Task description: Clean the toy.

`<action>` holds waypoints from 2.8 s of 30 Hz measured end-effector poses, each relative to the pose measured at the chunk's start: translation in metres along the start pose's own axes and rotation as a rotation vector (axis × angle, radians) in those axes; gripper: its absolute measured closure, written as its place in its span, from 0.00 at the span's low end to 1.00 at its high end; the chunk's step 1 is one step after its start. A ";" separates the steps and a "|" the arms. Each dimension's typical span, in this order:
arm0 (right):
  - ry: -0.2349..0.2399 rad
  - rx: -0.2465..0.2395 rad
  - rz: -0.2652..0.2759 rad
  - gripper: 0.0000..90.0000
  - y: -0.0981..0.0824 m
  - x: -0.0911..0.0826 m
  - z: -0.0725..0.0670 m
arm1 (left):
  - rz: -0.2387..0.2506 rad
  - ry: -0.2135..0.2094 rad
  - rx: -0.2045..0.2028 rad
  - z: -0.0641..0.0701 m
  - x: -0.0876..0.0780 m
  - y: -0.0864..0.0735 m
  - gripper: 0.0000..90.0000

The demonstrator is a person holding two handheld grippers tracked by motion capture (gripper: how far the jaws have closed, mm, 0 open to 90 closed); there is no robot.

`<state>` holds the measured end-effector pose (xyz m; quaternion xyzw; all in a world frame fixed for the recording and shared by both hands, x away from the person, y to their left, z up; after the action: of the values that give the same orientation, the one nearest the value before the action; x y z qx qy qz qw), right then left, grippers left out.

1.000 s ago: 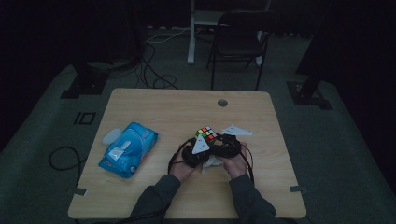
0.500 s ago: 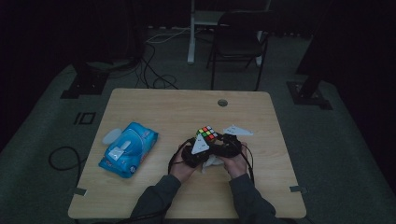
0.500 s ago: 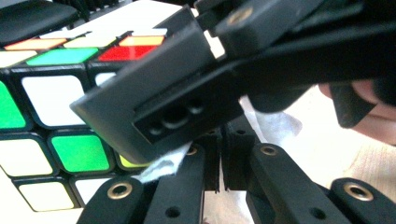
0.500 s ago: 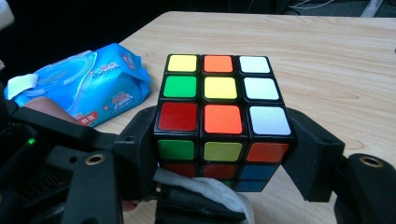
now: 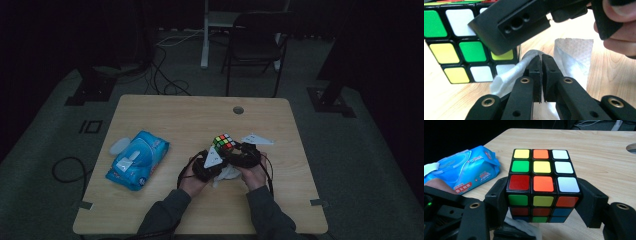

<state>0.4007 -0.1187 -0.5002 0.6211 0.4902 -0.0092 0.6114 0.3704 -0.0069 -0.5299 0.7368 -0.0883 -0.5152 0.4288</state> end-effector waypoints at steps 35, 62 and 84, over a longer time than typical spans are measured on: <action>0.060 -0.006 -0.004 0.38 0.002 -0.005 -0.004 | -0.004 0.049 -0.063 -0.028 -0.016 -0.019 0.98; 0.130 0.002 -0.019 0.38 0.002 -0.003 -0.006 | -0.020 0.048 -0.053 -0.033 -0.011 -0.021 0.98; 0.161 0.027 -0.016 0.38 0.002 -0.002 -0.006 | -0.032 0.003 0.015 -0.010 0.000 -0.014 0.98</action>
<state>0.3971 -0.1145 -0.4957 0.6240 0.5425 0.0294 0.5616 0.3746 0.0065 -0.5389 0.7421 -0.0799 -0.5203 0.4150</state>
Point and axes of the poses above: each handheld gripper's, and its own axes: x roughly forward along the jaws, y roughly out of its top, z roughly to its right, the point moved 5 cm from there along x, roughly forward along the jaws, and after that the axes turned 13 degrees about -z, right-handed, at the moved point
